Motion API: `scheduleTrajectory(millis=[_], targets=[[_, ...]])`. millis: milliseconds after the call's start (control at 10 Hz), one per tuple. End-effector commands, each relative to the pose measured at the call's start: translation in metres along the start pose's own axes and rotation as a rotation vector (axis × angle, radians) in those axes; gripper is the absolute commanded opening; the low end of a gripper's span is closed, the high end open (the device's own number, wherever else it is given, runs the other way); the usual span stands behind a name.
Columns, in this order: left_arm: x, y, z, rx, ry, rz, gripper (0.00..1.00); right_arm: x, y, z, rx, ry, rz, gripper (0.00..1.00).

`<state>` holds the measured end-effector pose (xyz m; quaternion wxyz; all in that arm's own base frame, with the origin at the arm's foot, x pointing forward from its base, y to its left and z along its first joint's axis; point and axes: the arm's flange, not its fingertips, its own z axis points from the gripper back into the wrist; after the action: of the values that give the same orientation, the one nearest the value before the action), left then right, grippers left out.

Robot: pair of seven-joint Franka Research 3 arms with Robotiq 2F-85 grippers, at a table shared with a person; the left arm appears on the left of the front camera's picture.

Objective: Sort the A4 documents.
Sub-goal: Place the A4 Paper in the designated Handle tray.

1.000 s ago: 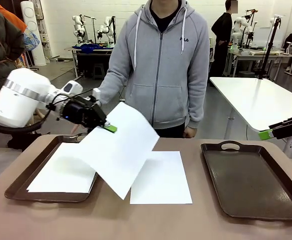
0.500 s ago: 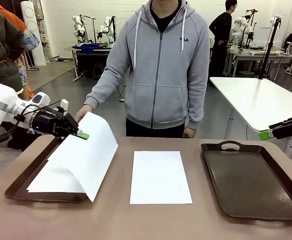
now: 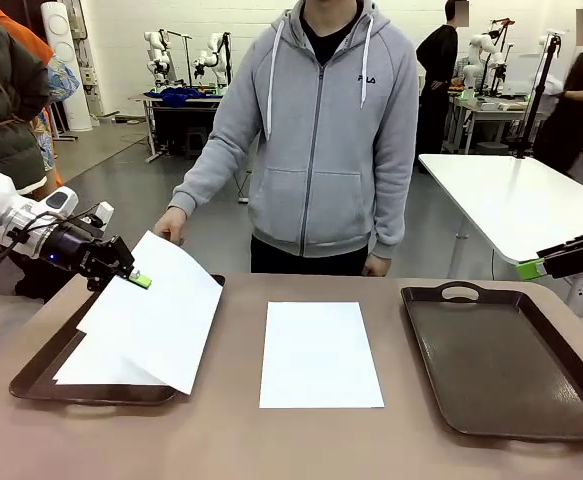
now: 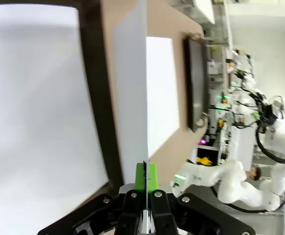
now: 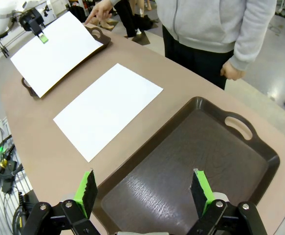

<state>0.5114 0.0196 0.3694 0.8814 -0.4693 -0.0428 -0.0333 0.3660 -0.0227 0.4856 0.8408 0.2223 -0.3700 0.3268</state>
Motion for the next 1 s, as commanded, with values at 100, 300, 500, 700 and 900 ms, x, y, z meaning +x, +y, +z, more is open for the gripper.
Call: scheduleTrajectory(millis=[100,300,500,700,900], targets=[[0.018,0.013,-0.002,0.134,0.079,0.034,0.01,-0.001,-0.003,-0.004,0.020,-0.026,0.005,1.00],[0.022,0.037,0.002,0.149,0.101,0.097,0.01,-0.001,-0.003,-0.004,0.020,-0.026,0.005,1.00],[0.021,0.050,0.006,0.206,0.113,0.129,0.01,-0.001,-0.003,-0.004,0.020,-0.026,0.005,1.00],[0.020,0.056,0.006,0.250,0.118,0.142,0.01,-0.001,-0.003,-0.004,0.020,-0.026,0.005,1.00],[0.020,0.061,0.003,0.278,0.123,0.152,0.01,-0.001,-0.003,-0.004,0.020,-0.026,0.005,1.00]])
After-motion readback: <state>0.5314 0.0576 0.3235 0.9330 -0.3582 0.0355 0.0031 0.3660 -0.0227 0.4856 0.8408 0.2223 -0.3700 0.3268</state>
